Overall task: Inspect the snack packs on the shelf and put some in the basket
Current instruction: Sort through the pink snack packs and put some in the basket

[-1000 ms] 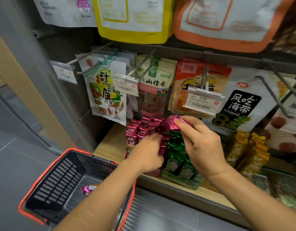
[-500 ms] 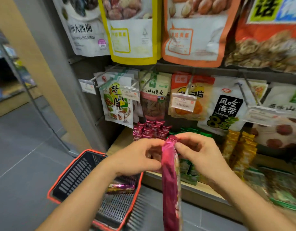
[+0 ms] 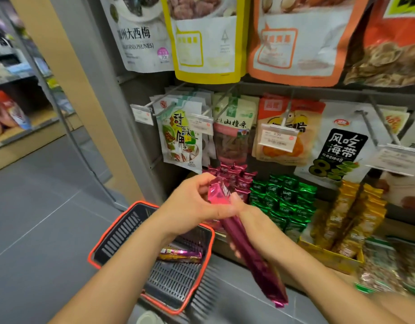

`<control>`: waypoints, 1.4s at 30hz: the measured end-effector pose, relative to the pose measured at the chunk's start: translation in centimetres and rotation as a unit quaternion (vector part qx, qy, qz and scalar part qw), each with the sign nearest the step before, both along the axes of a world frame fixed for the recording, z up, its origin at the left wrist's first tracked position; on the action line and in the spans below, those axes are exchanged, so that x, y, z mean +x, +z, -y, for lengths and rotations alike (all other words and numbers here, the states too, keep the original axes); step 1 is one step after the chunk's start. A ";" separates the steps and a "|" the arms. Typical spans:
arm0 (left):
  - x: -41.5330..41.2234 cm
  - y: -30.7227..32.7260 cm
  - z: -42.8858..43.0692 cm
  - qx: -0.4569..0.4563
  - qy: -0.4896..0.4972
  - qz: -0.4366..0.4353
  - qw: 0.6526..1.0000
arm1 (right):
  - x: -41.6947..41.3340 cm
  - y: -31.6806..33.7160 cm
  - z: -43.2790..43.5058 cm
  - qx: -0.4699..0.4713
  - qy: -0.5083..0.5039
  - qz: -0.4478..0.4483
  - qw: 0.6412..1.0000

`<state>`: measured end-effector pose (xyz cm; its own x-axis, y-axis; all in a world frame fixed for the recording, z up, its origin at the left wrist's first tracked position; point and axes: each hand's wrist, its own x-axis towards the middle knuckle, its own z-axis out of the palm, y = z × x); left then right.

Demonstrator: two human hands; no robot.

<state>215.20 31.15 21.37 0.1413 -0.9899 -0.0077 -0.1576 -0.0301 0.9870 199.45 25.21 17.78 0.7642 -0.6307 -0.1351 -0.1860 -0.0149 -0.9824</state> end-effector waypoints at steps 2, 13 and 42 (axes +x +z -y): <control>0.8 0.3 -0.2 0.005 0.028 -0.011 1.000 | 0.0 0.0 0.2 -0.025 -0.003 -0.004 1.000; 2.2 0.6 -0.3 0.038 0.066 0.015 0.997 | -0.7 -1.9 0.1 -0.237 -0.045 -0.114 0.964; 1.6 0.0 0.3 -0.055 0.171 -0.026 0.983 | 0.3 -1.7 0.5 -0.294 -0.033 -0.018 0.955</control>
